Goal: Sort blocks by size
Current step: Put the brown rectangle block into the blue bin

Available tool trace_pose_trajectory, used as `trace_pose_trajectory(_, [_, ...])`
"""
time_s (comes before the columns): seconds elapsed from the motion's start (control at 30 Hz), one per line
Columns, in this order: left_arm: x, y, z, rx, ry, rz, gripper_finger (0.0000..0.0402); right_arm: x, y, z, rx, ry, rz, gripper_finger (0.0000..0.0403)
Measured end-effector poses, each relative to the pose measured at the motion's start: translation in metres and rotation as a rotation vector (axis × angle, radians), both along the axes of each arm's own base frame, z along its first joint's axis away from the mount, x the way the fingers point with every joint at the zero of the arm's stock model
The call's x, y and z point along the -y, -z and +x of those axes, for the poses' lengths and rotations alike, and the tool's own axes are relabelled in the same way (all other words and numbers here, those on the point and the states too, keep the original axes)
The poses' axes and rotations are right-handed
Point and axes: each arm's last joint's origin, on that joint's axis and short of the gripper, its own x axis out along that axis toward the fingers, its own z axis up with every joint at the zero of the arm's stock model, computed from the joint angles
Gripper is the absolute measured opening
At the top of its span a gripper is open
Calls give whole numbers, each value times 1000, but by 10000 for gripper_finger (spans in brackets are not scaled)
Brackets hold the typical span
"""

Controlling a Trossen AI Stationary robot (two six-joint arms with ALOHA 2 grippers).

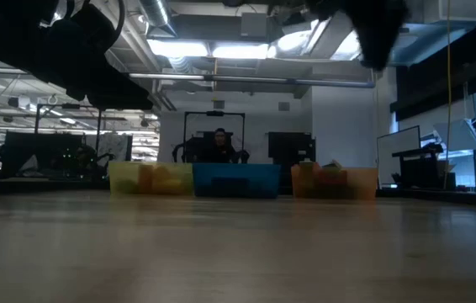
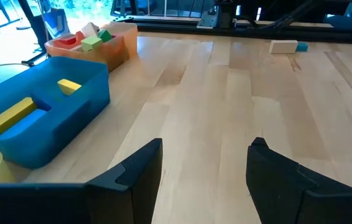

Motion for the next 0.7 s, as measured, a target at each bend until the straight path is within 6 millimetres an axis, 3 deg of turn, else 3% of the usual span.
trace_pose_trajectory(0.17, [0,0,0,-3,0,0,198,-44,19,-17,-66,50,-15,234])
trace_pose_trajectory(0.33, [0,0,0,-3,0,0,198,-70,47,-38,-194,100,-16,234])
trace_pose_trajectory(0.7, [0,0,0,2,-6,-15,198,-90,86,-83,-407,59,-12,234])
